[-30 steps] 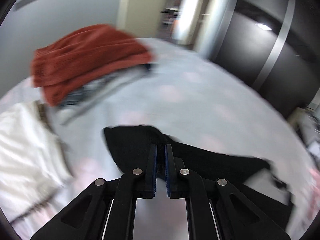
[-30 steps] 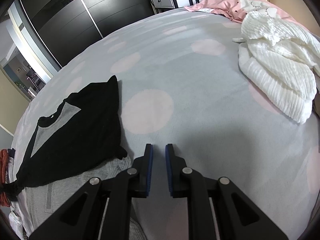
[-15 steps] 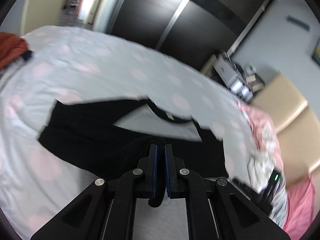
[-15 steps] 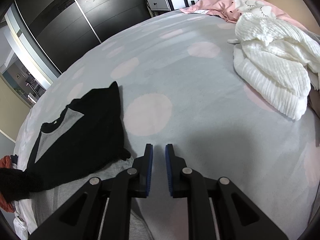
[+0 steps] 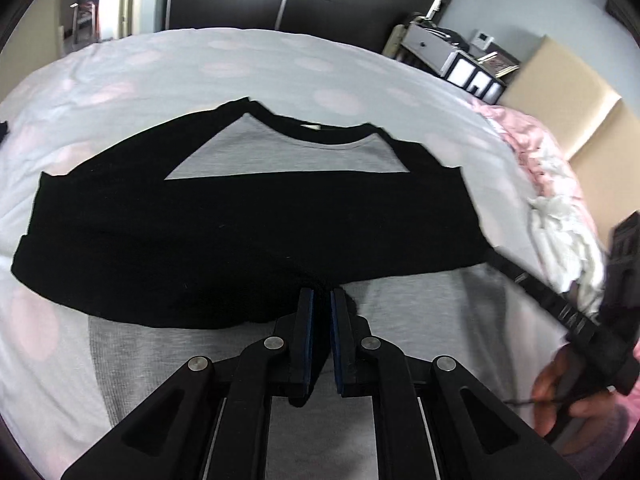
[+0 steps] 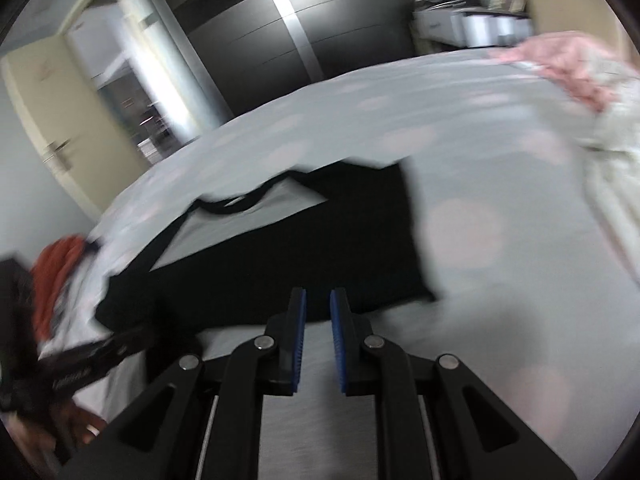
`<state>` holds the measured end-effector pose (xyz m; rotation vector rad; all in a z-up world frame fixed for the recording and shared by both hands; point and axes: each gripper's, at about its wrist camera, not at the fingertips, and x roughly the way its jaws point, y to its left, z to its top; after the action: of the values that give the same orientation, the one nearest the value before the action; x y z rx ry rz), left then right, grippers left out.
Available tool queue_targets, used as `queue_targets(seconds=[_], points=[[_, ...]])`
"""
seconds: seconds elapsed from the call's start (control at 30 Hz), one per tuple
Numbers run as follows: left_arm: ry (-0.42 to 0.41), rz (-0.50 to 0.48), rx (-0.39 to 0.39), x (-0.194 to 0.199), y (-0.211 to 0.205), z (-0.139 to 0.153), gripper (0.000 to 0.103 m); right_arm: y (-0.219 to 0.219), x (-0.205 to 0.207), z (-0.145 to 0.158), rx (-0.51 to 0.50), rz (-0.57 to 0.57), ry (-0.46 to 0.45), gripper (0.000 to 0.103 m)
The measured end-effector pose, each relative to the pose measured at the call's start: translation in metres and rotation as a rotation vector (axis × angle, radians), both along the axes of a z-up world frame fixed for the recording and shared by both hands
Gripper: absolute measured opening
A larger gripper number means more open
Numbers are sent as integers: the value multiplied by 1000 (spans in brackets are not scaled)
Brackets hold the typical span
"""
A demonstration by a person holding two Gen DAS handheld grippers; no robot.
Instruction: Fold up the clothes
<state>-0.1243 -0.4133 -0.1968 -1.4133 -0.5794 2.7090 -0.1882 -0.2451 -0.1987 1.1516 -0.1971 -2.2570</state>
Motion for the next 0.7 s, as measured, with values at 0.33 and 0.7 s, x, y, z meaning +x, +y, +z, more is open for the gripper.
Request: queue_targets(seconds=[0.33,0.7], points=[[29,167,0,21,-62,20,67,-53,37,-15,49,266,-26,25],[-18,529,-154,63,-165,33,67,-114,86,-9,112,362,-61,25]])
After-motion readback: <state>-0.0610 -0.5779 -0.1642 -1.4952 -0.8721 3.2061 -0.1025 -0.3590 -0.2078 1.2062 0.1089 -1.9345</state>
